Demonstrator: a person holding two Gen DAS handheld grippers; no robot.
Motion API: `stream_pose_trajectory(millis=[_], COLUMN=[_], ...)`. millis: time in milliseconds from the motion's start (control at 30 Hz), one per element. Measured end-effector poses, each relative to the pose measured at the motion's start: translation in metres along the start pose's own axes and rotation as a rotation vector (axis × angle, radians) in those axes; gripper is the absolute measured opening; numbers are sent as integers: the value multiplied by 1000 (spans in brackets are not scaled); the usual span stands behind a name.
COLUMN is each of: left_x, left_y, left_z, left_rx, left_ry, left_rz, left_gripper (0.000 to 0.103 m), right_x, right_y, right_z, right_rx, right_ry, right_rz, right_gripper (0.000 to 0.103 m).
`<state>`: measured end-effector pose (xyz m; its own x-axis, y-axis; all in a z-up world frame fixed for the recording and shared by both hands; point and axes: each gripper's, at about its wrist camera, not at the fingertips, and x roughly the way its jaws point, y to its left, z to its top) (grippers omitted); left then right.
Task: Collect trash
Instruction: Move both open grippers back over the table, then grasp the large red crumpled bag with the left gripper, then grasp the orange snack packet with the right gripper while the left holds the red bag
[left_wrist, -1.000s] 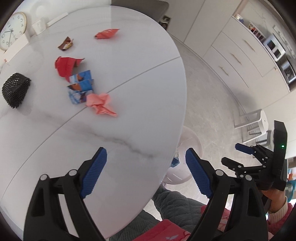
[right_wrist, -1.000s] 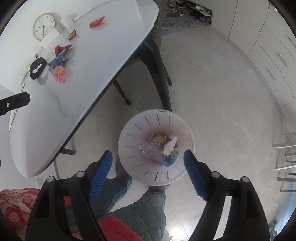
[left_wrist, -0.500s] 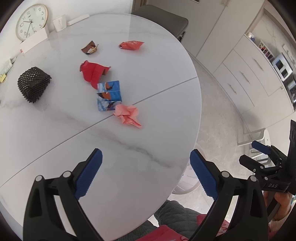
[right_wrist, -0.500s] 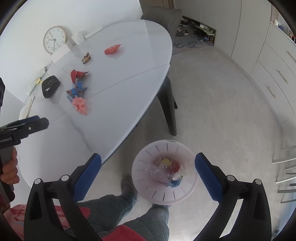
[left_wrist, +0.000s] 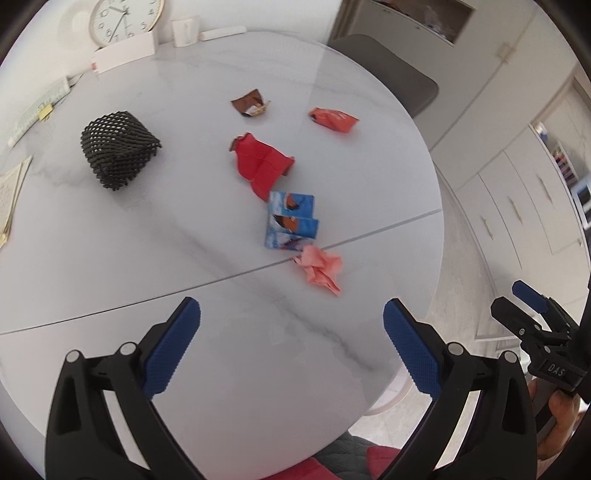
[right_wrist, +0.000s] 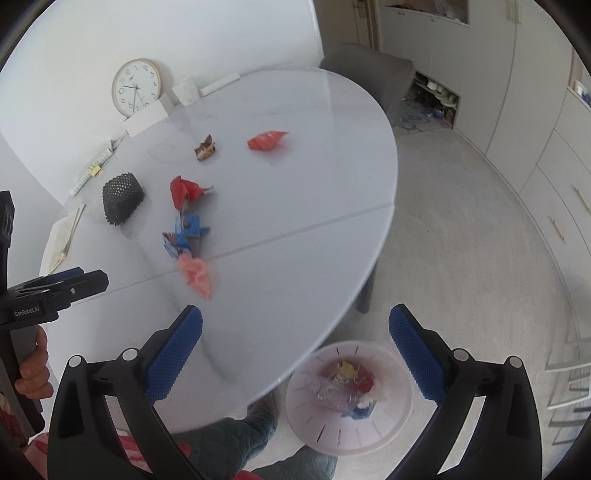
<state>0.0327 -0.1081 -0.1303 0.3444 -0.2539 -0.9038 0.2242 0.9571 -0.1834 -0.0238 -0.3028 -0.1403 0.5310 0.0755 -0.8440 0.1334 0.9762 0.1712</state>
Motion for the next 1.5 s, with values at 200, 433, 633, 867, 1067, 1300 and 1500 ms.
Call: stream_pose_trajectory(millis=[200, 433, 633, 867, 1067, 1300, 1500], left_x=[18, 67, 114, 156, 174, 176, 174], left_y=[7, 12, 21, 29, 36, 44, 54], left_z=[36, 89, 124, 151, 151, 147, 149], left_rx=[-69, -160, -249, -319, -373, -356, -322], left_ry=[-14, 23, 80, 155, 216, 213, 196], left_rz=[47, 130, 190, 244, 207, 167, 142], left_gripper=[95, 95, 95, 95, 78, 58, 51], right_x=[24, 69, 115, 159, 193, 229, 254], right_y=[15, 23, 25, 21, 31, 51, 64], right_z=[41, 94, 136, 170, 196, 219, 230], right_rx=[-73, -150, -184, -191, -280, -467, -605], right_ry=[-16, -6, 15, 54, 78, 107, 136], right_rz=[13, 15, 13, 30, 51, 64, 32], right_gripper=[100, 100, 100, 100, 100, 100, 100])
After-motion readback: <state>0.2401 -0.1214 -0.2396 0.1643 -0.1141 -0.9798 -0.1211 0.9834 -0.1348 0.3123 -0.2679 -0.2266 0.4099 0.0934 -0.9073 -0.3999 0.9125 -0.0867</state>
